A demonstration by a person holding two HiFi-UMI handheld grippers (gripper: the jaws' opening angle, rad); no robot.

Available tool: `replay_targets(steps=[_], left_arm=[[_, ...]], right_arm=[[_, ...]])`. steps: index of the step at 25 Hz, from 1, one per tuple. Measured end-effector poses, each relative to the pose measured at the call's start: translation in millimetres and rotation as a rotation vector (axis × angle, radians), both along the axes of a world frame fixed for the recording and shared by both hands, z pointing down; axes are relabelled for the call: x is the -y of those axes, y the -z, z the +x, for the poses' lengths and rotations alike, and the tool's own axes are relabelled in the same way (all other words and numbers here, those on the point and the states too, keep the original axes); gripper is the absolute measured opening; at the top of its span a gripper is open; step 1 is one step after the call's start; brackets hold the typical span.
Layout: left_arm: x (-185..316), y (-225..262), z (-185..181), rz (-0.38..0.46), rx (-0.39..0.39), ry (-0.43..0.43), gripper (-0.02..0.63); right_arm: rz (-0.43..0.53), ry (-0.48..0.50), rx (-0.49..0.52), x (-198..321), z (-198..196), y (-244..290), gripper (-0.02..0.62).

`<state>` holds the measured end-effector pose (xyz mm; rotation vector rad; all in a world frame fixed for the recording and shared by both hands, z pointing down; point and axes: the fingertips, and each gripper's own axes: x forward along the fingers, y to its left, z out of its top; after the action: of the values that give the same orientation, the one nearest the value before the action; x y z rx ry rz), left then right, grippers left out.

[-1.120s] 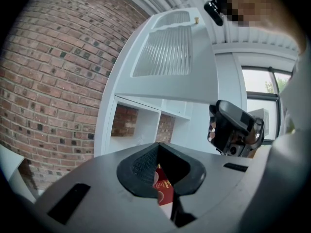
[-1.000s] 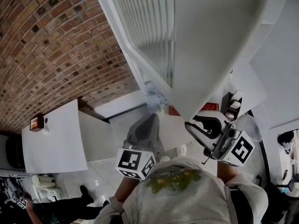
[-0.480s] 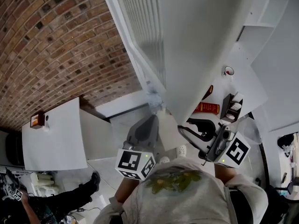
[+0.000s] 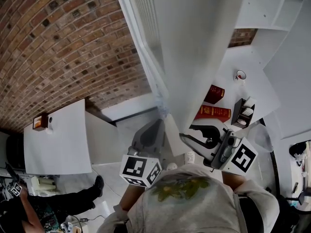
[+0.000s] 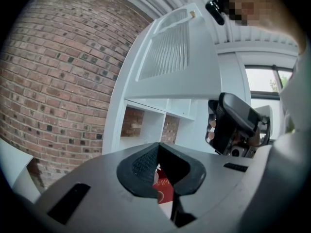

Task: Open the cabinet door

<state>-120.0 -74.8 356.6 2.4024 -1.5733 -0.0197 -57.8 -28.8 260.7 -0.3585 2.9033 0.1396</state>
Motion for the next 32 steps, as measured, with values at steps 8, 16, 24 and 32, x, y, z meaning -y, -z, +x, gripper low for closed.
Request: replay_targets(steps=[8, 16, 24, 32], left_arm=[[-5, 0, -8, 0.005, -0.001, 0.021, 0.009], [-9, -3, -14, -0.004, -0.003, 0.036, 0.009], [-11, -3, -15, -0.008, 0.0, 0.042, 0.009], [-11, -4, -13, -0.01, -0.005, 0.039, 0.01]], right_arm=[[-0.001, 0.03, -0.006, -5, -11, -1, 0.074], [0.007, 0.046, -0.005, -8, -20, 0, 0.074], [0.017, 0.07, -0.009, -13, -30, 0, 0.075], [0.012, 0.08, -0.02, -15, -37, -1, 0.075]])
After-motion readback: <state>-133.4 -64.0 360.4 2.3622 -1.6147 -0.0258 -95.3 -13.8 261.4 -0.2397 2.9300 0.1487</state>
